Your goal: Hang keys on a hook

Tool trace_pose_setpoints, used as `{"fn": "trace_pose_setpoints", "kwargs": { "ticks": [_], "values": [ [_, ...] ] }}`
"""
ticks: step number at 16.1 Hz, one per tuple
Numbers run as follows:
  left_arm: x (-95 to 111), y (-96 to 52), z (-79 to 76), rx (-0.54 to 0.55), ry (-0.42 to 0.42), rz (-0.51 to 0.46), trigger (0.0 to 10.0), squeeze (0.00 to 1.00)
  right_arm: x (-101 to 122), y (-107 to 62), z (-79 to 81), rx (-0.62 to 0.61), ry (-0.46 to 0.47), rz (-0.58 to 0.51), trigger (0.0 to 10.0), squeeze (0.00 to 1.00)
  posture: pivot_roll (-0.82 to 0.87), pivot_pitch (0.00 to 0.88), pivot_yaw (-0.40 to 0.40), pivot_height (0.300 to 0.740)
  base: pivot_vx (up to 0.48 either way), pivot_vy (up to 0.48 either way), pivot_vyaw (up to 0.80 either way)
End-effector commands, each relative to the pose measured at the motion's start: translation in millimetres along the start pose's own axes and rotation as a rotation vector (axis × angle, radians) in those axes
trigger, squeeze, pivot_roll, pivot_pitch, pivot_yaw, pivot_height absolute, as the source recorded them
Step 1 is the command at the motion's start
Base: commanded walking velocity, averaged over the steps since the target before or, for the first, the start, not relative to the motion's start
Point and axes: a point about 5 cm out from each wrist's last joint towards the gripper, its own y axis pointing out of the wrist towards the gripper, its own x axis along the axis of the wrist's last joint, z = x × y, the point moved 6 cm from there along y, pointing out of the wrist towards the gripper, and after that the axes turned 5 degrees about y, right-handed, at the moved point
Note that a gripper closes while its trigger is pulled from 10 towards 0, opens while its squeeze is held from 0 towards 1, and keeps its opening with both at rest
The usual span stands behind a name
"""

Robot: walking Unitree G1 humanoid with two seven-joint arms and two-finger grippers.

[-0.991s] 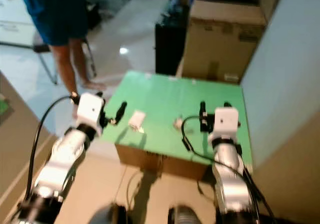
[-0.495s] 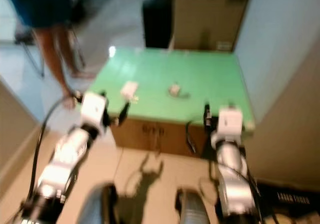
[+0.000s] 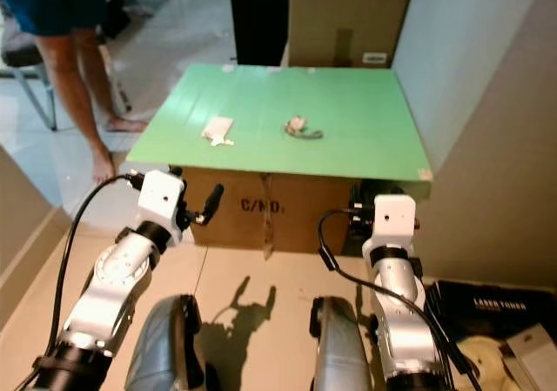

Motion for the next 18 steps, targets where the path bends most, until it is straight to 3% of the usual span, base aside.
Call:
{"fn": "trace_pose_setpoints", "kwargs": {
  "ticks": [1, 11, 15, 16, 18],
  "values": [
    [8.0, 0.3, 0.3, 0.007, 0.012, -0.027, 10.0, 0.0, 6.6, 1.6, 0.7, 0.006, -0.011, -0.023, 10.0, 0.0, -0.15, 0.04, 0.038, 0.543, 0.48, 0.0, 0.0],
    [15.9, 1.9, -3.0, -0.003, 0.031, -0.056, 10.0, 0.0, 7.0, 0.6, 0.4, 0.01, -0.024, -0.025, 10.0, 0.0, -0.16, 0.051, 0.035, 0.543, 0.476, 0.0, 0.0],
    [20.9, 8.2, -1.4, -0.001, 0.035, -0.054, 10.0, 0.0, 11.0, -1.2, 1.6, 0.013, -0.031, -0.039, 10.0, 0.0, -0.16, 0.056, 0.037, 0.543, 0.0, 0.0, 0.0],
    [20.0, 13.9, -4.4, -0.006, 0.099, -0.033, 10.0, 0.0, 11.0, -1.4, 1.4, 0.01, -0.029, -0.039, 10.0, 0.0, -0.16, 0.056, 0.037, 0.543, 0.0, 0.0, 0.0],
    [17.8, 23.4, -7.0, -0.01, 0.123, -0.004, 10.0, 0.0, 12.1, -0.9, 2.4, 0.011, -0.029, -0.042, 10.0, 0.0, -0.18, 0.055, 0.039, 0.543, 0.0, 0.0, 0.0]
  ]
}}
